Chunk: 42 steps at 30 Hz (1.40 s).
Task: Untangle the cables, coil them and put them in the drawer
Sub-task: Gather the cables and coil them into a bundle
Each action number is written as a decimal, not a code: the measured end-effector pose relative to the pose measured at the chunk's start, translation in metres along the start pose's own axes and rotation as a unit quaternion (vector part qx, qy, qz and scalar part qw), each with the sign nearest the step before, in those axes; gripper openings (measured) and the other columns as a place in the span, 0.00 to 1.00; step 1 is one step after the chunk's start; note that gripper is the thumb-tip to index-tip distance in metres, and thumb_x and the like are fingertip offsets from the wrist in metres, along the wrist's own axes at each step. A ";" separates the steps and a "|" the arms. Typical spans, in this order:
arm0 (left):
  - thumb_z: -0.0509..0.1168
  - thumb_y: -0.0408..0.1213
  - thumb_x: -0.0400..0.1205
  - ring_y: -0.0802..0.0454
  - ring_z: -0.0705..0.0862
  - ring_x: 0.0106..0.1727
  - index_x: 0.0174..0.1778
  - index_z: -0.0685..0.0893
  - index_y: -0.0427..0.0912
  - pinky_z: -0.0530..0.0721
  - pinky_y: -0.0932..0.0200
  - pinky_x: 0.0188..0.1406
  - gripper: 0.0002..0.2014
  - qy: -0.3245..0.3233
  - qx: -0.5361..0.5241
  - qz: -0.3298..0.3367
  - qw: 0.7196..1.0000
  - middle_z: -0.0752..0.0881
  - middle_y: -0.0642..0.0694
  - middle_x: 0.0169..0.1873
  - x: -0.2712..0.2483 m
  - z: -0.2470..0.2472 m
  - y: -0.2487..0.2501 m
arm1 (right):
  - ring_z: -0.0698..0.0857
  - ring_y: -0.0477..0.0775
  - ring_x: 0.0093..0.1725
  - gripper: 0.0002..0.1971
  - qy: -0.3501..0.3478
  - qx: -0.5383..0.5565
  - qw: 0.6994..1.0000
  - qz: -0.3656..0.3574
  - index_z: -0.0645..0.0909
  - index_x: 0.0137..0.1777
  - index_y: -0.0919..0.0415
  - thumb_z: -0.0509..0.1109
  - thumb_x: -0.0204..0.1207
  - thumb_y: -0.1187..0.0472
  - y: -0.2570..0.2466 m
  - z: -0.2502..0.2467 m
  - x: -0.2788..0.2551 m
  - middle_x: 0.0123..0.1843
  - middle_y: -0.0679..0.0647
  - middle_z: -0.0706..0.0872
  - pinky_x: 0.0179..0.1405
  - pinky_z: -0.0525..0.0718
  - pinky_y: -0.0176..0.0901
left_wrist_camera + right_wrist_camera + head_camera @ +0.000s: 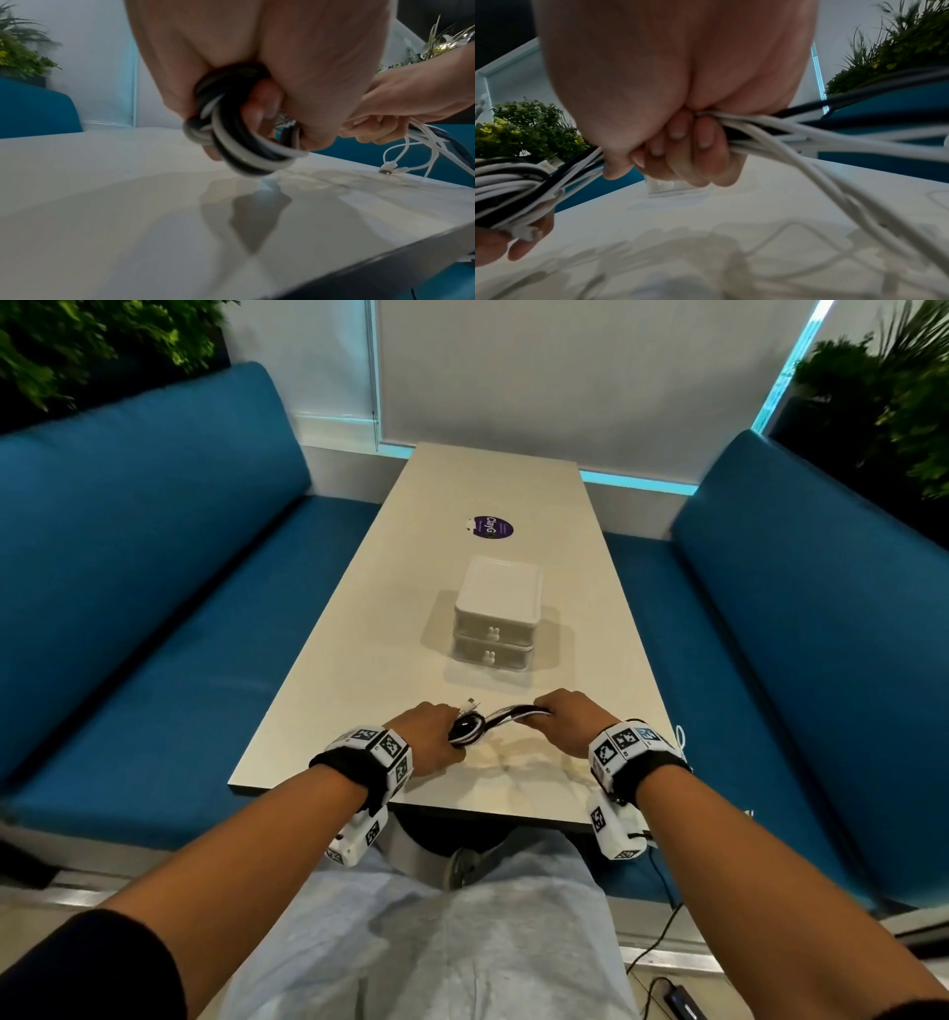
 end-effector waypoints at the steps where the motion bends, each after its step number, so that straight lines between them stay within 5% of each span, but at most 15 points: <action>1: 0.67 0.44 0.79 0.41 0.84 0.45 0.58 0.81 0.42 0.80 0.54 0.42 0.14 0.002 0.013 -0.008 1.000 0.86 0.40 0.49 0.000 -0.002 -0.001 | 0.75 0.50 0.30 0.22 -0.001 -0.001 1.000 -0.001 0.82 0.40 0.61 0.63 0.83 0.42 -0.001 0.000 0.000 0.32 0.52 0.80 0.29 0.69 0.42; 4: 0.63 0.41 0.81 0.40 0.84 0.45 0.59 0.81 0.43 0.82 0.52 0.44 0.13 0.003 0.020 0.007 1.000 0.87 0.40 0.49 0.001 -0.005 -0.002 | 0.74 0.50 0.30 0.22 -0.005 -0.010 1.000 -0.003 0.80 0.39 0.61 0.63 0.83 0.42 -0.005 -0.002 0.000 0.31 0.52 0.79 0.29 0.69 0.43; 7: 0.60 0.35 0.81 0.38 0.84 0.45 0.73 0.72 0.49 0.85 0.48 0.46 0.22 0.010 0.008 0.038 0.999 0.86 0.38 0.49 0.002 -0.008 0.001 | 0.75 0.51 0.30 0.22 -0.003 -0.015 1.000 -0.004 0.77 0.34 0.57 0.63 0.83 0.42 -0.005 -0.004 0.000 0.31 0.52 0.78 0.29 0.68 0.43; 11: 0.60 0.33 0.81 0.39 0.84 0.42 0.69 0.72 0.46 0.85 0.48 0.42 0.19 0.002 0.021 0.020 1.000 0.82 0.39 0.46 0.005 -0.009 0.002 | 0.76 0.52 0.31 0.22 -0.002 -0.033 0.999 0.002 0.76 0.34 0.55 0.62 0.83 0.41 -0.004 -0.006 0.000 0.31 0.52 0.79 0.29 0.69 0.43; 14: 0.62 0.47 0.85 0.40 0.83 0.42 0.62 0.76 0.43 0.79 0.53 0.39 0.14 0.009 0.060 0.014 0.998 0.83 0.41 0.47 0.004 -0.009 0.007 | 0.76 0.52 0.32 0.21 -0.003 -0.039 0.999 0.011 0.77 0.36 0.57 0.62 0.84 0.41 -0.002 -0.005 0.000 0.32 0.52 0.79 0.30 0.70 0.43; 17: 0.64 0.68 0.76 0.46 0.81 0.39 0.51 0.79 0.49 0.76 0.55 0.37 0.25 0.048 0.113 -0.003 0.992 0.81 0.50 0.38 0.001 -0.016 0.008 | 0.78 0.54 0.36 0.21 -0.006 -0.043 0.999 0.003 0.81 0.41 0.60 0.63 0.84 0.42 -0.009 -0.005 0.000 0.35 0.53 0.81 0.32 0.71 0.44; 21: 0.60 0.75 0.73 0.47 0.82 0.37 0.45 0.81 0.50 0.79 0.55 0.37 0.29 0.063 0.131 -0.041 0.989 0.82 0.51 0.36 0.000 -0.018 0.002 | 0.78 0.55 0.37 0.21 -0.011 -0.041 0.999 -0.002 0.81 0.42 0.61 0.63 0.83 0.43 -0.014 -0.002 0.000 0.36 0.54 0.81 0.33 0.71 0.44; 27: 0.58 0.74 0.75 0.45 0.83 0.37 0.41 0.80 0.47 0.79 0.55 0.35 0.30 0.113 0.036 -0.098 0.988 0.82 0.48 0.36 0.003 -0.026 -0.011 | 0.80 0.57 0.37 0.22 -0.005 0.000 1.000 -0.009 0.78 0.41 0.58 0.61 0.83 0.39 -0.021 0.002 -0.003 0.36 0.55 0.82 0.35 0.73 0.47; 33: 0.63 0.71 0.75 0.42 0.84 0.37 0.42 0.82 0.43 0.84 0.52 0.38 0.30 0.152 -0.097 -0.136 0.974 0.84 0.44 0.37 0.012 -0.038 -0.028 | 0.80 0.56 0.37 0.20 0.005 0.044 0.999 -0.027 0.73 0.53 0.56 0.59 0.83 0.38 -0.032 0.002 -0.013 0.40 0.55 0.82 0.35 0.73 0.46; 37: 0.68 0.65 0.77 0.37 0.85 0.38 0.42 0.85 0.37 0.82 0.53 0.34 0.28 0.190 -0.234 -0.170 0.938 0.86 0.39 0.37 0.018 -0.041 -0.041 | 0.83 0.57 0.41 0.20 -0.016 0.062 0.997 -0.037 0.72 0.56 0.52 0.54 0.83 0.36 -0.040 0.011 -0.015 0.42 0.56 0.84 0.43 0.78 0.50; 42: 0.74 0.52 0.76 0.43 0.79 0.27 0.32 0.77 0.41 0.73 0.59 0.27 0.20 0.168 -0.335 -0.152 0.915 0.78 0.45 0.23 0.025 -0.029 -0.039 | 0.87 0.63 0.44 0.12 -0.031 0.077 0.996 -0.016 0.74 0.56 0.58 0.50 0.87 0.54 -0.042 0.022 -0.004 0.48 0.62 0.86 0.52 0.86 0.61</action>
Point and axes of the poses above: each hand's wrist, its own x-axis towards the middle knuckle, its own z-axis out of the palm, y = z × x, the point moved 7 cm from there along x, towards the middle knuckle
